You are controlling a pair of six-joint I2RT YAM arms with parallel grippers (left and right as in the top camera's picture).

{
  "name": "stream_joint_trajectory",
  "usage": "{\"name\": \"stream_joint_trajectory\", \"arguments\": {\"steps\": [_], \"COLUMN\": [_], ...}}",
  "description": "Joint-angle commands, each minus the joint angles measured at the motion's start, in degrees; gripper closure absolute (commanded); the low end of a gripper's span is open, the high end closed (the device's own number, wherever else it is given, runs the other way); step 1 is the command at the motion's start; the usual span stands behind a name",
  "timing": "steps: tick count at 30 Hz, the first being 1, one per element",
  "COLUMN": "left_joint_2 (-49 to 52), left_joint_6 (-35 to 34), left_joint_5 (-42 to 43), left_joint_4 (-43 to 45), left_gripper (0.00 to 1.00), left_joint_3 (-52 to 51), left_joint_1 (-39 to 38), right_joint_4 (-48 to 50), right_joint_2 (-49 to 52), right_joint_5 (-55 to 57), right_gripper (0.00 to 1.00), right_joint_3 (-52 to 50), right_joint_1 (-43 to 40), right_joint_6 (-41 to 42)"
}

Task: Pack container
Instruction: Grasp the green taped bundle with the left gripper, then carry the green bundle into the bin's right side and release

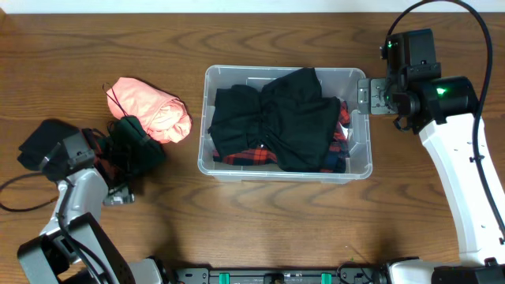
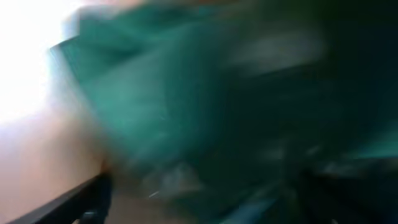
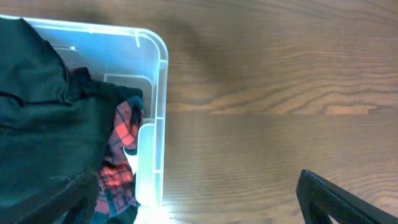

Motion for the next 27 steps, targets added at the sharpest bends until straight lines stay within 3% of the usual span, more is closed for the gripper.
{"name": "stream_joint_trajectory", "arguments": {"steps": [1,2,6,9,14,21,27], "left_joint_2": [0.39,0.39,0.24,-0.61,-7.04,-25.81,-33.31], "left_joint_6": [5.07,6.27,11.08,13.73,17.42,19.96,22.77], "left_joint_5": [0.13,0.28,4.07,8.15,12.00,14.32,15.32], "left_joint_4": [4.07,4.39,4.33,4.31,2.97,-3.85,-7.13], "left_gripper": [0.12,0.16,0.74,0.94,0.94,0.94,0.94], "left_joint_3": [-1.01,-0.98,-0.98,-0.98,-0.90,3.02,11.74], "left_joint_1": [-0.02,-0.02,-0.02,-0.02,-0.02,-0.87,-10.23], "right_joint_4": [-0.59,-0.76,-1.05,-0.83,0.22,0.11,0.24], "right_joint_2": [-0.22,-0.22,-0.22,-0.22,-0.24,-0.24,-0.24], "right_joint_5": [0.07,0.07,0.07,0.15,3.54,3.50,3.04], "right_gripper": [0.01,0.01,0.01,0.01,0.01,0.01,0.01], "right_joint_3": [0.07,0.07,0.07,0.07,0.09,0.09,0.09], "right_joint_1": [-0.31,-0.31,-0.31,-0.31,-0.94,-3.80,-5.46], "right_joint_6": [-0.50,-0.50,-0.48,-0.50,-0.59,-0.90,0.22]}}
